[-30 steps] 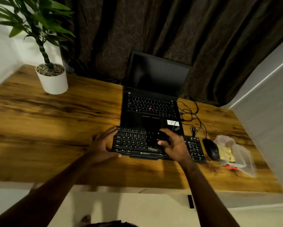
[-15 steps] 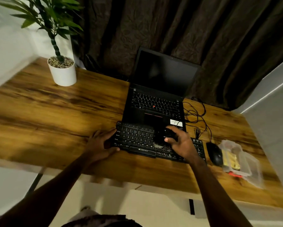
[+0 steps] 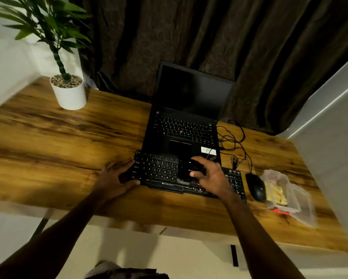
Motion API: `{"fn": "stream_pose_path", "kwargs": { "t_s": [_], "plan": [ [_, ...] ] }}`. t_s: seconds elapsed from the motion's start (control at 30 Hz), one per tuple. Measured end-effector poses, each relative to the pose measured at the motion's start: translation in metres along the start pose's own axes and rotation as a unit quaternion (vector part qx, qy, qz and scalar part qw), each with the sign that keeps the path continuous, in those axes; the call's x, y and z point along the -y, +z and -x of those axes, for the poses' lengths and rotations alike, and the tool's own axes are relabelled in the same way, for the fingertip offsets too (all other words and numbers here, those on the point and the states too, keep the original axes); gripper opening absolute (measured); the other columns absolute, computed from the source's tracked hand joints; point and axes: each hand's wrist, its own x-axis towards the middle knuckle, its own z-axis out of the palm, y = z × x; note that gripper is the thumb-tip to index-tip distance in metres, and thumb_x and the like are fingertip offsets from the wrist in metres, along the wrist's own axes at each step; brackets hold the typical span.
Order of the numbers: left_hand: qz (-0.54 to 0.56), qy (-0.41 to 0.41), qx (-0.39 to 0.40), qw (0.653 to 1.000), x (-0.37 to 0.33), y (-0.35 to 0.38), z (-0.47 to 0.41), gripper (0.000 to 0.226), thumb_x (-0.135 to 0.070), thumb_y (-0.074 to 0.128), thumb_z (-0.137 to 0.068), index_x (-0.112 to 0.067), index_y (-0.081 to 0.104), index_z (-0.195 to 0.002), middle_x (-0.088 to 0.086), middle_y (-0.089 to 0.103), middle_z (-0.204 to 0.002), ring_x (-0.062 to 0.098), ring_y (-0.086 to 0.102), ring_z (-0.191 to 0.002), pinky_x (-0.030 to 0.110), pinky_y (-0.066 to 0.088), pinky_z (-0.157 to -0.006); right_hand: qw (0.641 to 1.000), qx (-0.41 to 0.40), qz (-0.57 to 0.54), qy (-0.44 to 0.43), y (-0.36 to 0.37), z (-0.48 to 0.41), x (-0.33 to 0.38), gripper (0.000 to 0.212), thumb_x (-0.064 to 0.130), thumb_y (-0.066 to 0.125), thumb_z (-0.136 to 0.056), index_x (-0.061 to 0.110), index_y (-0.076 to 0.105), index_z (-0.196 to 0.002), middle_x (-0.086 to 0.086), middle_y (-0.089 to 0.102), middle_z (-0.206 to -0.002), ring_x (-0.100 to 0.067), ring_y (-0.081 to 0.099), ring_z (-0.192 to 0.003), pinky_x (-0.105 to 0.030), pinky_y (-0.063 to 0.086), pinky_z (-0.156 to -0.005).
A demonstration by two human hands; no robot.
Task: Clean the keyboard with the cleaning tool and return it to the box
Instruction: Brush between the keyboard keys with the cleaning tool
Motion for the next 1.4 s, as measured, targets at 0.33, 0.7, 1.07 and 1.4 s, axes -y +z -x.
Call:
{"fn": "stream_pose_path", "kwargs": {
  "t_s": [0.33, 0.7, 1.07, 1.4],
  "plan": [
    [-0.018, 0.012, 0.0, 1.0, -0.001, -0.001, 0.002, 0.105, -0.092, 0.038, -0.058, -0.043, 0.032, -0.151, -0.022, 0.029, -0.155, 0.021, 0.02, -0.146, 0.038, 0.015, -0.118, 0.999, -0.031, -0.023, 0.02, -0.007, 0.005, -0.008, 0.051, 0.013, 0.072, -0.087, 0.033, 0.056, -0.131, 0.009, 0.061, -0.108, -0.002, 0.059, -0.095, -0.013, 0.051, -0.073],
    [-0.017, 0.022, 0.007, 1.0, 0.01, 0.007, -0.003, 0.105, -0.098, 0.035, -0.059, -0.046, 0.032, -0.149, -0.029, 0.025, -0.151, 0.024, 0.023, -0.145, 0.044, 0.02, -0.119, 0.999, -0.046, -0.015, 0.022, -0.035, 0.021, -0.03, 0.052, 0.004, 0.071, -0.086, 0.025, 0.057, -0.132, 0.007, 0.062, -0.114, -0.009, 0.063, -0.104, -0.007, 0.052, -0.072],
    [-0.025, 0.026, 0.003, 0.999, 0.021, 0.014, -0.007, 0.104, -0.102, 0.031, -0.06, -0.048, 0.032, -0.149, -0.03, 0.026, -0.15, 0.027, 0.024, -0.146, 0.047, 0.021, -0.119, 0.999, -0.036, -0.004, -0.011, -0.016, 0.015, -0.018, 0.046, 0.008, 0.069, -0.089, 0.028, 0.057, -0.129, 0.019, 0.053, -0.099, 0.007, 0.056, -0.086, -0.002, 0.046, -0.057],
    [-0.022, 0.017, 0.0, 1.0, 0.015, 0.012, -0.007, 0.102, -0.094, 0.039, -0.06, -0.046, 0.034, -0.149, -0.021, 0.033, -0.155, 0.028, 0.024, -0.145, 0.045, 0.022, -0.118, 0.995, -0.087, 0.046, 0.0, -0.048, 0.029, -0.058, 0.044, 0.012, 0.073, -0.086, 0.023, 0.06, -0.127, 0.003, 0.07, -0.104, -0.01, 0.068, -0.095, -0.008, 0.052, -0.071]
  ]
}}
